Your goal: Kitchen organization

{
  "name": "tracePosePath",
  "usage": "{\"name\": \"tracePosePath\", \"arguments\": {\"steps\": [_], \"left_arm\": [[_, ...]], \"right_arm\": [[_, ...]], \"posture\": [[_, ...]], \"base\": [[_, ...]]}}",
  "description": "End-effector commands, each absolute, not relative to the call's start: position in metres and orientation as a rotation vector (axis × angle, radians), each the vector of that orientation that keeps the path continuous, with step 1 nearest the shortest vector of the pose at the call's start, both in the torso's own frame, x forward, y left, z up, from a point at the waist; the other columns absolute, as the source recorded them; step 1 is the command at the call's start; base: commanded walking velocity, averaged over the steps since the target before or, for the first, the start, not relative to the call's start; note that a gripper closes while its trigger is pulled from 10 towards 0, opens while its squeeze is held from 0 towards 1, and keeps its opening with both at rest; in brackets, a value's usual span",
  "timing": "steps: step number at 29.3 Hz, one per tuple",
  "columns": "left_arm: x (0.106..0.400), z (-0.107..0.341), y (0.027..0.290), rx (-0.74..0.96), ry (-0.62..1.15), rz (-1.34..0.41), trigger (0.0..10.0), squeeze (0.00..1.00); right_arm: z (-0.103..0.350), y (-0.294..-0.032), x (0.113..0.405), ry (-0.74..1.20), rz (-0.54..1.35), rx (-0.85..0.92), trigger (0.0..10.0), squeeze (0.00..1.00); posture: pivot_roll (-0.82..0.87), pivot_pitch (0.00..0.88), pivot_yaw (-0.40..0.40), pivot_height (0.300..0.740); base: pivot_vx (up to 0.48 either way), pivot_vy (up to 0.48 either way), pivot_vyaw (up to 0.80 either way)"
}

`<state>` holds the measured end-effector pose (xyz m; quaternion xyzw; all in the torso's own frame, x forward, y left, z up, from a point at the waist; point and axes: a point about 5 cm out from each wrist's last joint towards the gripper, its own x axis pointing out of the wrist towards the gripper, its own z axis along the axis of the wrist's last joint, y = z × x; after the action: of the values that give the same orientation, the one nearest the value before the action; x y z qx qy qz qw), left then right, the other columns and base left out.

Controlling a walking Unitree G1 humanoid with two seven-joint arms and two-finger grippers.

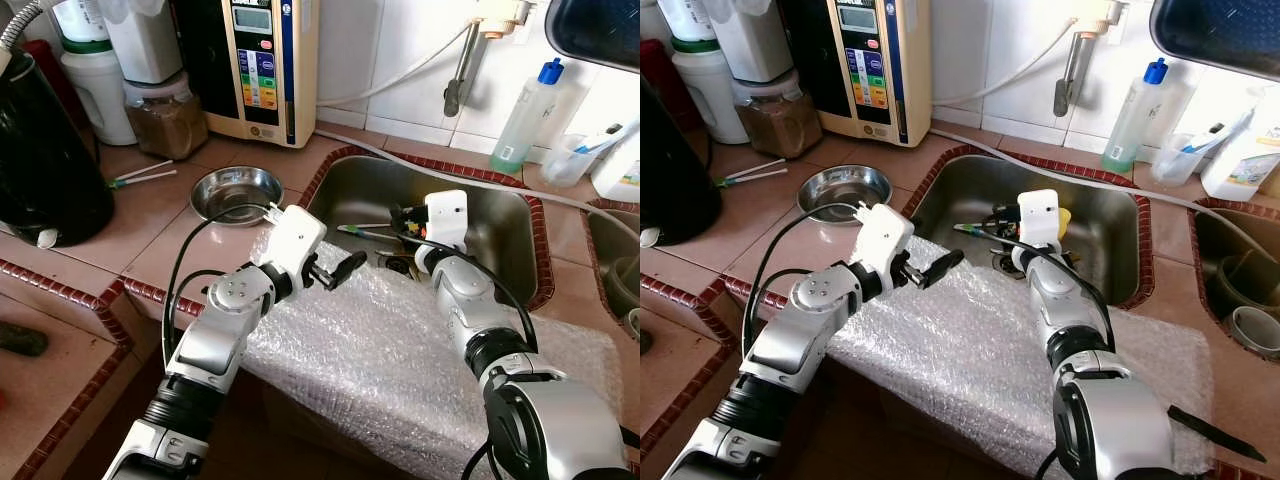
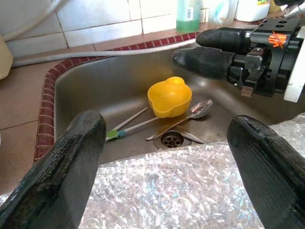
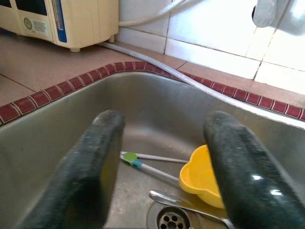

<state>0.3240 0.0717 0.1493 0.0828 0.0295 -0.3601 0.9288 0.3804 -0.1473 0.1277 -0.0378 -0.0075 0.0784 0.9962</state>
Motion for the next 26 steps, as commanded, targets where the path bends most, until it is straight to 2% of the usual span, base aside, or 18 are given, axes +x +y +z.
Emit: {"name": "tracePosePath", "arguments": {"steps": [1,24,25,26], "left_arm": [[0.326,0.152,0.071,0.18,0.053,-0.734,10.0,1.0],[0.326,0.152,0.071,0.18,0.053,-0.734,10.0,1.0],[0.355,0.163,0.097,0.135,0.029,-0.442,10.0,1.0],[0.355,0.163,0.097,0.135,0.029,-0.442,10.0,1.0]], "right_arm": [[0.135,-0.147,0.383,-0.042,0.157,-0.066,10.0,1.0],[0.135,-0.147,0.383,-0.042,0.157,-0.066,10.0,1.0],[0.149,-0.136,0.376,-0.166,0.247,-0.067,10.0,1.0],[0.149,-0.136,0.376,-0.166,0.247,-0.067,10.0,1.0]], "posture": [[0.1,0.0,0.007,0.74],[0.1,0.0,0.007,0.74],[0.03,0.0,0.022,0.74],[0.03,0.0,0.022,0.74]], "base": [[0.0,0.0,0.0],[0.0,0.0,0.0],[0.0,0.0,0.0],[0.0,0.0,0.0]]}}
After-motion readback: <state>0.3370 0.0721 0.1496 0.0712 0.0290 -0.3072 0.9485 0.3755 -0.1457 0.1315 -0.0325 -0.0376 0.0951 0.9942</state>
